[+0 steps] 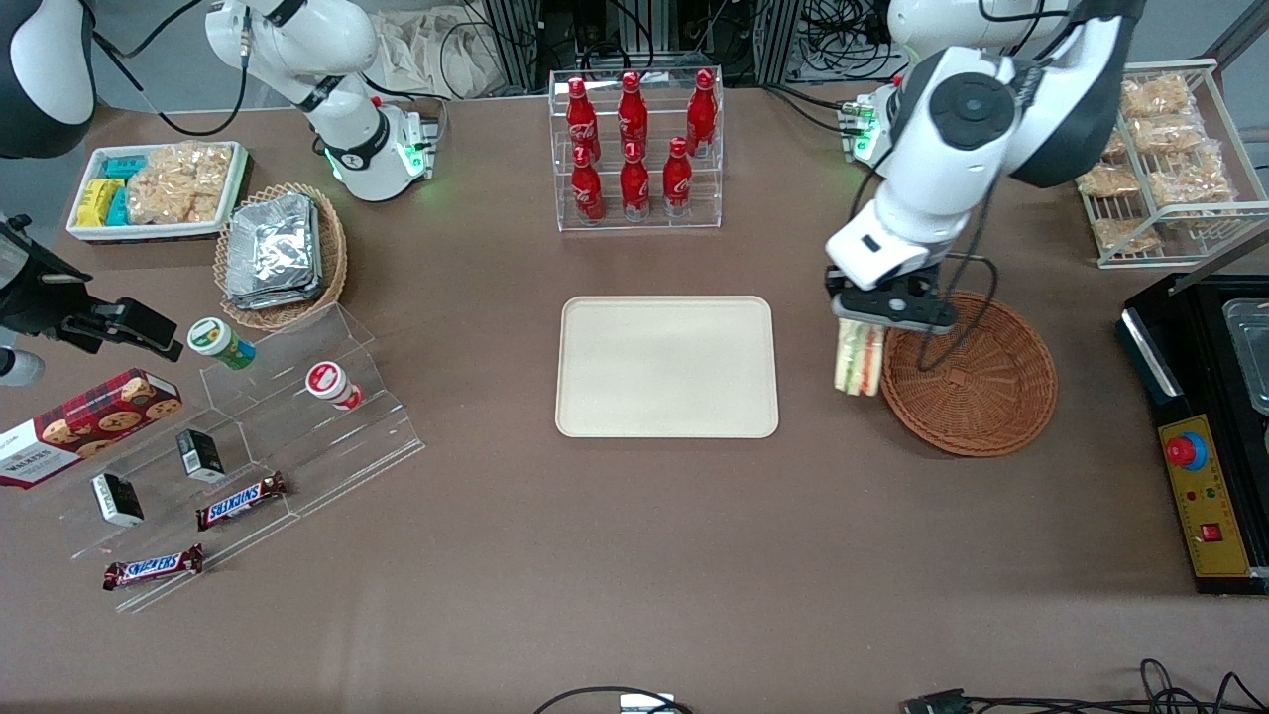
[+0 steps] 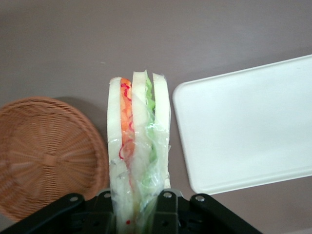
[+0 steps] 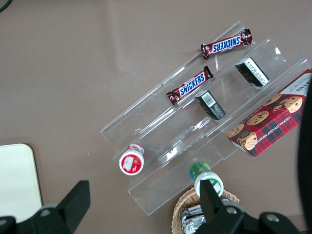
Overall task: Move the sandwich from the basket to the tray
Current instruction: 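Carry the sandwich over the cream tray with the left gripper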
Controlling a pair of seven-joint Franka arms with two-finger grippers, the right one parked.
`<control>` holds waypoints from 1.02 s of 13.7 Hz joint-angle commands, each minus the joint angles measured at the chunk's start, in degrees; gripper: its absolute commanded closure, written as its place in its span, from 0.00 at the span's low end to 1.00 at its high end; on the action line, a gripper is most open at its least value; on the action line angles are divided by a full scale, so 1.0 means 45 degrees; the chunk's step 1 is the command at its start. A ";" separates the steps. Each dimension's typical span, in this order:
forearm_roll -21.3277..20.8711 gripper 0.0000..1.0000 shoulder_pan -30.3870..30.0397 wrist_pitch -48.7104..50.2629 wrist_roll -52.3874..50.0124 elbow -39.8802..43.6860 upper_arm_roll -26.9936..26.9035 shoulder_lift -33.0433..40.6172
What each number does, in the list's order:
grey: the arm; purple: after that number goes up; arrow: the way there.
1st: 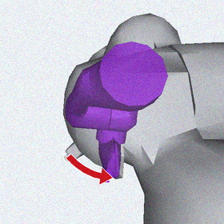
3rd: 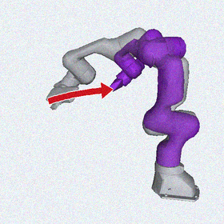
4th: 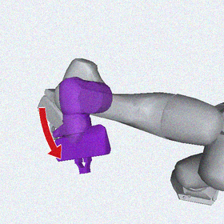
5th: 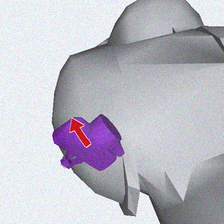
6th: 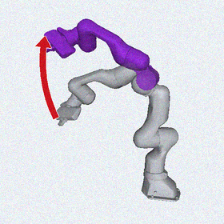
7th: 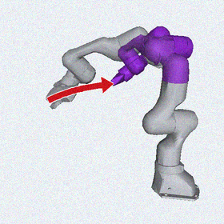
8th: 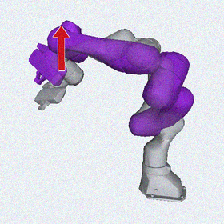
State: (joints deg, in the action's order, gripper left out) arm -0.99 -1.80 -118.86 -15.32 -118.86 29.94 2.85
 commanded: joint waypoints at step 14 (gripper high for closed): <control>-0.3764 0.87 0.1729 -0.2900 -0.6128 0.0827 0.1316 -0.5474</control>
State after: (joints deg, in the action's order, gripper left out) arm -16.06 5.82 -130.59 -41.42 -116.69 35.70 -18.70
